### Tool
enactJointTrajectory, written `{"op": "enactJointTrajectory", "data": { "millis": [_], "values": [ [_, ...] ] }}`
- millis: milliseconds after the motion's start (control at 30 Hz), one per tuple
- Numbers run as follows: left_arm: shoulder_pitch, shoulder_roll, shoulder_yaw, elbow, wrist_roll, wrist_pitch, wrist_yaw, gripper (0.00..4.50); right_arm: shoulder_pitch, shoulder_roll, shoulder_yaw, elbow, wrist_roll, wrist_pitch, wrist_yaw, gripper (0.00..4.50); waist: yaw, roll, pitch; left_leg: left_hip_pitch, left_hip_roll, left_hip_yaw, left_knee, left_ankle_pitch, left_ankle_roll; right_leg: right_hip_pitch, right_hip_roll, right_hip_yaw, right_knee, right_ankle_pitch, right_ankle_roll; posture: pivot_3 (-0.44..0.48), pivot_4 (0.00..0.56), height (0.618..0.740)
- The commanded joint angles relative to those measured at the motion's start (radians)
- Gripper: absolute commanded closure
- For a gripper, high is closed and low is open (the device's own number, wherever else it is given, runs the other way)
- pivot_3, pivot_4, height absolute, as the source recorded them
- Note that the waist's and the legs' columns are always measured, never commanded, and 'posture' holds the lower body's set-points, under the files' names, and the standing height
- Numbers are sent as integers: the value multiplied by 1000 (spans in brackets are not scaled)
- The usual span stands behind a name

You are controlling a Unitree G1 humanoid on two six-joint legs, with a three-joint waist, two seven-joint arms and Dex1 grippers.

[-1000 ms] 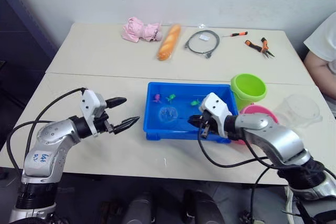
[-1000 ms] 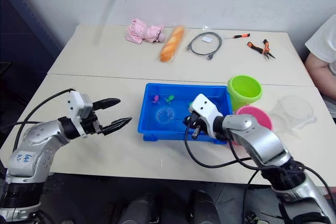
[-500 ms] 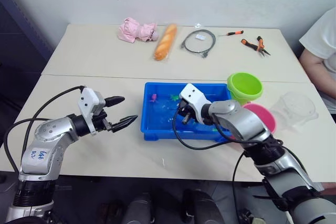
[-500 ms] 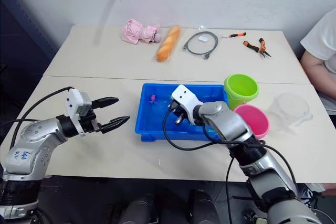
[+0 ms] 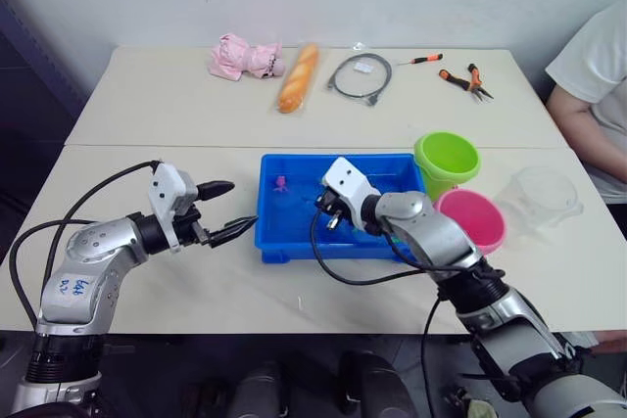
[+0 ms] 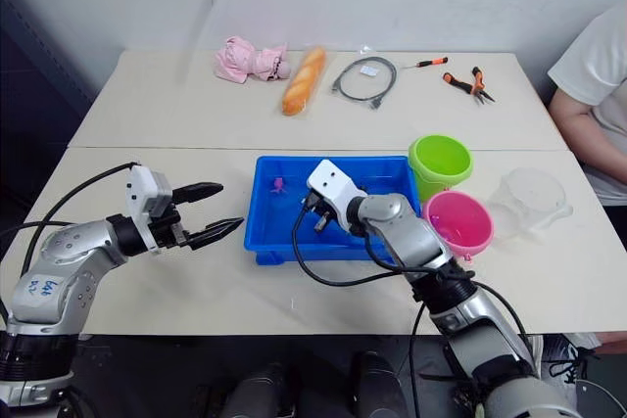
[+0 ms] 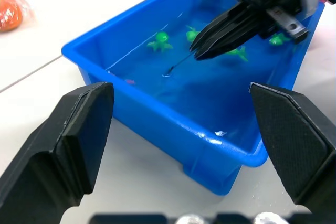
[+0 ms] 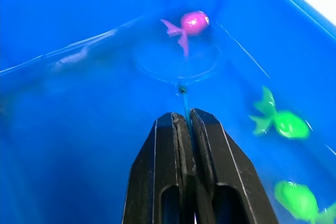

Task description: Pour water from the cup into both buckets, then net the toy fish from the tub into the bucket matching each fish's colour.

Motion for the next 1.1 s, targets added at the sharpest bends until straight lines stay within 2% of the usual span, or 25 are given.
{"op": "enactJointTrajectory", "data": {
  "millis": [33, 200, 400, 567, 667, 967, 1100],
  "values": [
    [-27, 17, 2, 11, 12, -30, -20, 112, 36, -36, -48, -122, 9, -77, 52, 4500, 4, 0, 0, 0, 0, 0, 0, 0, 0, 0, 0, 0, 0, 0, 0, 0, 150, 740],
    [-41, 14, -7, 33, 20, -42, -34, 112, 85, -106, -98, -207, 23, -94, 109, 4500, 4, 0, 0, 0, 0, 0, 0, -1, 0, 0, 0, 0, -1, 0, 0, 0, 150, 740],
    [-79, 13, -22, 44, 16, -41, -51, 112, 128, -208, -205, -343, 113, -6, 190, 4500, 9, 0, 0, -1, 0, 0, 0, -1, 0, 0, 0, 0, -1, 0, 0, 0, 150, 740],
    [-73, 3, -26, 17, -5, -36, -67, 112, 258, -265, -301, -469, 182, 1, 218, 4500, 12, 0, 0, -1, 0, -1, -1, -1, 0, 1, 0, -1, -3, 0, 0, 0, 150, 740],
    [-61, -6, -48, -10, -17, -31, -92, 112, 353, -305, -326, -506, 164, -29, 214, 4500, 22, 0, 0, -1, 0, -1, -1, -1, 1, 1, 0, -1, -3, 0, 0, 0, 150, 740],
    [-103, -67, -101, -11, -24, -34, -111, 112, 493, -303, -449, -596, 196, -37, 138, 4500, 36, 0, 0, 0, 0, 0, 0, -1, 1, 2, 0, 0, -4, 0, 0, 0, 150, 740],
    [-147, -86, -142, 5, -30, -30, -150, 112, 606, -324, -618, -682, 274, -44, 154, 4500, 49, 0, 0, 0, 0, -1, 0, -2, 1, 2, 0, -1, -5, 0, 0, 0, 150, 740]
  ]
}}
